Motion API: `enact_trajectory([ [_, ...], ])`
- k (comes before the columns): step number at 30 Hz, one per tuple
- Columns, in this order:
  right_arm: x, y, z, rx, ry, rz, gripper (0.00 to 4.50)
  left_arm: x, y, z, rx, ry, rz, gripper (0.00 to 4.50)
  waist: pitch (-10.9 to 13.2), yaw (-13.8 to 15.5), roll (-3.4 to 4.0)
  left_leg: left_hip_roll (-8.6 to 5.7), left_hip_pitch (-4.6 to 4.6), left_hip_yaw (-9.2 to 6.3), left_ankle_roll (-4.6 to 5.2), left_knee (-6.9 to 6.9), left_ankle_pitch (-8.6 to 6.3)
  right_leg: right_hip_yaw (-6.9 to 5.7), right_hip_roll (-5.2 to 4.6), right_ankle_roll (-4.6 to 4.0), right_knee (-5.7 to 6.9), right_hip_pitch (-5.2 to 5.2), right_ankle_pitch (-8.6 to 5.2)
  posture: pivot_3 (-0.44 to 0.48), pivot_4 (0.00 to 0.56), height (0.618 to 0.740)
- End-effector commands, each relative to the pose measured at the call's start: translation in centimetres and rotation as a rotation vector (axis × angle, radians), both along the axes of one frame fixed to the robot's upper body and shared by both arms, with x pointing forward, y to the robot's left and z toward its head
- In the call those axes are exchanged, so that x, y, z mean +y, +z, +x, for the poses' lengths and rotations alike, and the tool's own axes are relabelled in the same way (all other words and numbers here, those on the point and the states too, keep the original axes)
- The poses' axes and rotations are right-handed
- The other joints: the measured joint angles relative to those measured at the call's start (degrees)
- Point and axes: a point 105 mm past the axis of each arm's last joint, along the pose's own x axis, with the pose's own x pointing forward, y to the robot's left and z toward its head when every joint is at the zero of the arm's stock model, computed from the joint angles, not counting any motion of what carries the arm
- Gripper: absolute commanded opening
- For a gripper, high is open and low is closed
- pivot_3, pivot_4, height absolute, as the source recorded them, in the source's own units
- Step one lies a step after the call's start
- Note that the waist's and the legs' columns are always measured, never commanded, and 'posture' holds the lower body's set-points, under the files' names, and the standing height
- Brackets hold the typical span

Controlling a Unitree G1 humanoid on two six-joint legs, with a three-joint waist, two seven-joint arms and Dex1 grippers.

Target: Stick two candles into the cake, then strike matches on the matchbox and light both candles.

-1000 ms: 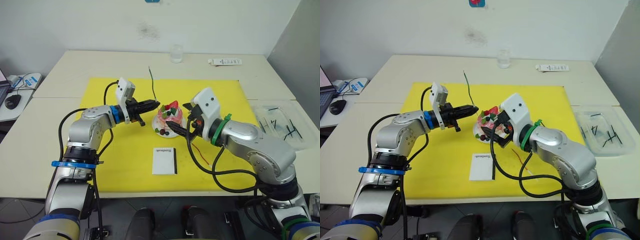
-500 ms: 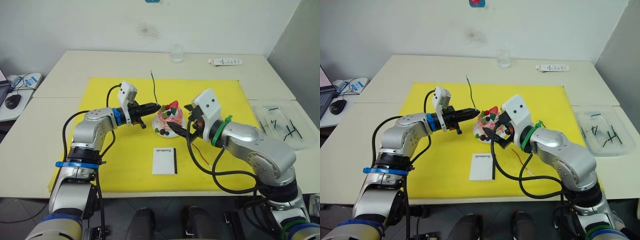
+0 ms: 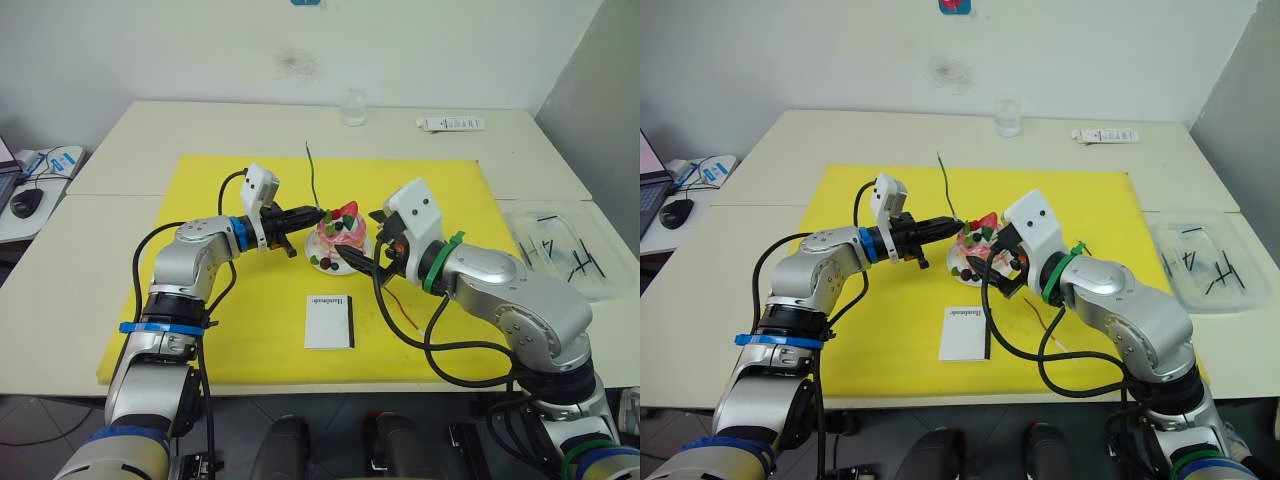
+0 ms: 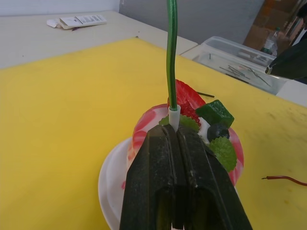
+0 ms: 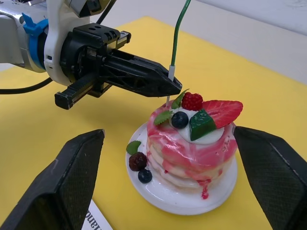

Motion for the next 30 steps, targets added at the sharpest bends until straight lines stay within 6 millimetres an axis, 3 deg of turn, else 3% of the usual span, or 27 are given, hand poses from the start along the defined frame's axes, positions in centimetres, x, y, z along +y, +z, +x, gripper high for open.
enact_trajectory([
  [1, -0.3, 1.6, -0.3, -0.072, -0.012, 0.027, 4.47, -0.5, 1.5, -0.3, -0.055, -0.024, -0.011, 0.0, 0.0, 0.0, 0.0, 0.0, 0.0, 0.0, 0.0, 0.0, 0.0, 0.0, 0.0, 0.0, 0.0, 0.0, 0.0, 0.0, 0.15, 0.74],
  [30, -0.2, 1.4, -0.2, -0.067, -0.018, 0.03, 4.47, -0.6, -1.8, -1.0, -0.182, 0.047, 0.03, 0.0, 0.0, 0.0, 0.0, 0.01, 0.01, -0.01, 0.0, 0.02, 0.0, 0.0, 0.0, 0.01, 0.03, 0.01, 0.01, 0.0, 0.15, 0.74],
])
